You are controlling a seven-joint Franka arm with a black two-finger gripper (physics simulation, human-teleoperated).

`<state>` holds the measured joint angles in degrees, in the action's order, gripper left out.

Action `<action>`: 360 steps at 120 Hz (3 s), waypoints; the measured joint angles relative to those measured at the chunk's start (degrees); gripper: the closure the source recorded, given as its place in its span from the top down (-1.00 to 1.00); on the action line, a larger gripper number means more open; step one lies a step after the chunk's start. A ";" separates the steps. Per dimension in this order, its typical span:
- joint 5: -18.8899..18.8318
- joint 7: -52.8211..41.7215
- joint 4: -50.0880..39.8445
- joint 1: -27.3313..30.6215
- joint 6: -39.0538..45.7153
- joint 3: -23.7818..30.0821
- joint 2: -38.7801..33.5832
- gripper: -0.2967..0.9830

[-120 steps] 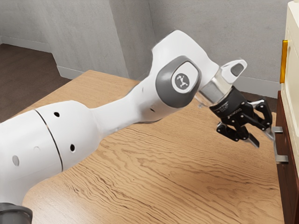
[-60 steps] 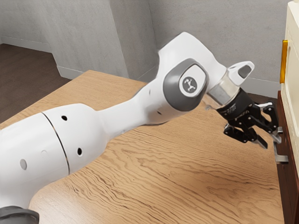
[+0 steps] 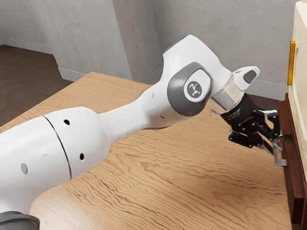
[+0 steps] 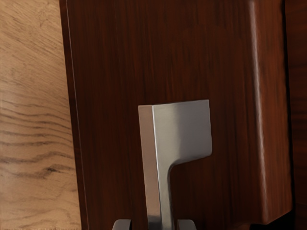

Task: Pull the drawer handle with one arm to open the drawer

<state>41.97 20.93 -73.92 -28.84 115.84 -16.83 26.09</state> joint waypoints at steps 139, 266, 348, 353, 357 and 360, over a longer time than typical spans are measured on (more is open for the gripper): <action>-5.29 0.51 -15.50 -0.41 -0.85 -1.72 -12.06 -0.55; -9.76 0.55 -24.73 -0.20 -0.37 -5.40 -20.18 -0.55; -23.67 0.81 -24.31 -0.35 -5.08 -8.90 -34.57 0.05; -27.15 0.80 -22.20 -0.21 -7.42 -10.46 -34.82 0.13; -29.32 0.81 -20.89 -0.06 -9.52 -11.86 -34.92 0.19; -30.60 0.82 -20.32 0.20 -11.00 -12.56 -34.96 0.23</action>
<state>11.37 21.75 -94.24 -28.64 104.84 -29.40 -8.87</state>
